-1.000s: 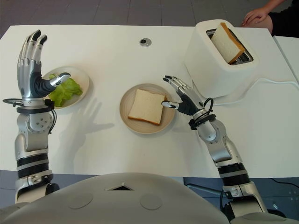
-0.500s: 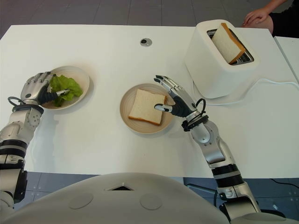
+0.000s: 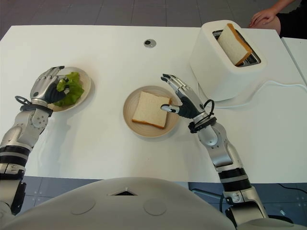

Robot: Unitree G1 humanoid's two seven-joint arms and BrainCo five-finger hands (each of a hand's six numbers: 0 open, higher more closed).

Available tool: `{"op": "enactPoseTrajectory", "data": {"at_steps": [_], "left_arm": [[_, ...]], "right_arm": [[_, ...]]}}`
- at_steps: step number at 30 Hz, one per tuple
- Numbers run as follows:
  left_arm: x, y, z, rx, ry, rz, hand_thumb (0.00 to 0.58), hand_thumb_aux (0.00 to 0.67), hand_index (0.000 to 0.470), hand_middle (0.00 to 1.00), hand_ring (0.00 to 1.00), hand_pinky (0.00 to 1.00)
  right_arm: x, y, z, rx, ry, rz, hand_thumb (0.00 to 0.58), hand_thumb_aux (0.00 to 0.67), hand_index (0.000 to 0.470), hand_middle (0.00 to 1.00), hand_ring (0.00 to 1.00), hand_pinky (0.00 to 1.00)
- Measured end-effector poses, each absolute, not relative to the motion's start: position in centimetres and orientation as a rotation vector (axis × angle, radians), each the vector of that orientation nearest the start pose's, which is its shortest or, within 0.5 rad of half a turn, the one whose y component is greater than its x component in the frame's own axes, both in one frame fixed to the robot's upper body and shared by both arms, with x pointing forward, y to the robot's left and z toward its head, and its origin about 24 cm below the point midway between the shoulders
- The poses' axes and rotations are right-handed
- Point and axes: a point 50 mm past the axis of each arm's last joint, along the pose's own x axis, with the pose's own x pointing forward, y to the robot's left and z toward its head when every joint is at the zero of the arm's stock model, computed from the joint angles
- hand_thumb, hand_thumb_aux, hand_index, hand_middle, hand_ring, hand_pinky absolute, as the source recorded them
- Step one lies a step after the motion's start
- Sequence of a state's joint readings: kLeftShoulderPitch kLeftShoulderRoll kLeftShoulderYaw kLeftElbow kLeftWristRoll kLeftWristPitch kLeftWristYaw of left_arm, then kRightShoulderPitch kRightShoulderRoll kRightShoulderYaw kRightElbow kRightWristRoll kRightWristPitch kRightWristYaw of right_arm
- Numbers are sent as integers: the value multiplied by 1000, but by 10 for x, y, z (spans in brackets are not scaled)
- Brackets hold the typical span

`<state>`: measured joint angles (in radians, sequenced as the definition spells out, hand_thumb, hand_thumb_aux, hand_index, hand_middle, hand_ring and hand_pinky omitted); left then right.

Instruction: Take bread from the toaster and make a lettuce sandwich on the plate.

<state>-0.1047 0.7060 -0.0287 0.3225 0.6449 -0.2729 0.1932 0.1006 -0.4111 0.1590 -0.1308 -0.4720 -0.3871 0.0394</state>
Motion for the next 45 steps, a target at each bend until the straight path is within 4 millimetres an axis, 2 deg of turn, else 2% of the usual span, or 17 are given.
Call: {"op": "enactPoseTrajectory", "data": {"at_steps": [2,4,6,8,13,16,19,23,30,35,37,38,39,40,41,42,45], "left_arm": [[262,262,86,1180,-232,-41,580,670,470,0,0,0],[255,230,102,1012,-373,-151,580,670,470,0,0,0],[250,209,103,916,-408,-252,580,670,470,0,0,0],[242,179,88,824,-397,-428,580,670,470,0,0,0],[230,137,52,727,-324,-678,580,670,470,0,0,0],[236,128,35,743,-283,-715,580,670,470,0,0,0],[248,114,29,731,-300,-704,580,670,470,0,0,0],[260,93,36,673,-372,-664,580,670,470,0,0,0],[258,83,38,653,-412,-678,580,670,470,0,0,0],[245,78,25,703,-374,-806,580,670,470,0,0,0],[244,80,23,725,-371,-833,580,670,470,0,0,0],[243,81,22,740,-369,-839,520,455,319,0,0,0],[244,81,22,753,-371,-837,454,357,251,0,0,0],[245,81,22,761,-374,-836,258,171,120,0,0,0],[245,81,22,763,-376,-832,164,102,72,0,0,0],[247,82,22,768,-378,-824,136,84,59,0,0,0],[247,83,23,767,-380,-812,116,71,50,0,0,0]], "right_arm": [[222,-158,75,-824,-394,355,0,0,0,0,0,0],[223,-159,77,-823,-405,338,0,0,0,0,0,0],[225,-161,80,-825,-413,322,0,0,0,0,0,0],[229,-166,85,-833,-429,289,0,0,0,0,0,0],[233,-177,93,-848,-447,242,0,0,0,0,0,0],[233,-183,95,-847,-448,210,0,0,0,0,0,0],[234,-186,94,-843,-444,202,0,0,0,0,0,0],[234,-188,90,-842,-433,196,0,0,0,0,0,0],[234,-200,94,-867,-428,161,0,0,0,0,0,0],[233,-234,116,-971,-455,-11,0,0,0,0,0,0],[230,-259,143,-999,-525,-211,0,0,0,0,0,0],[226,-271,159,-1010,-567,-331,0,0,0,0,0,0],[225,-280,171,-1053,-578,-402,0,0,0,0,0,0],[225,-285,175,-1098,-566,-433,0,0,0,0,0,0],[227,-289,175,-1127,-542,-453,0,0,0,0,0,0],[230,-299,171,-1179,-474,-473,0,0,0,0,0,0],[234,-309,163,-1210,-382,-488,0,0,0,0,0,0]]}}
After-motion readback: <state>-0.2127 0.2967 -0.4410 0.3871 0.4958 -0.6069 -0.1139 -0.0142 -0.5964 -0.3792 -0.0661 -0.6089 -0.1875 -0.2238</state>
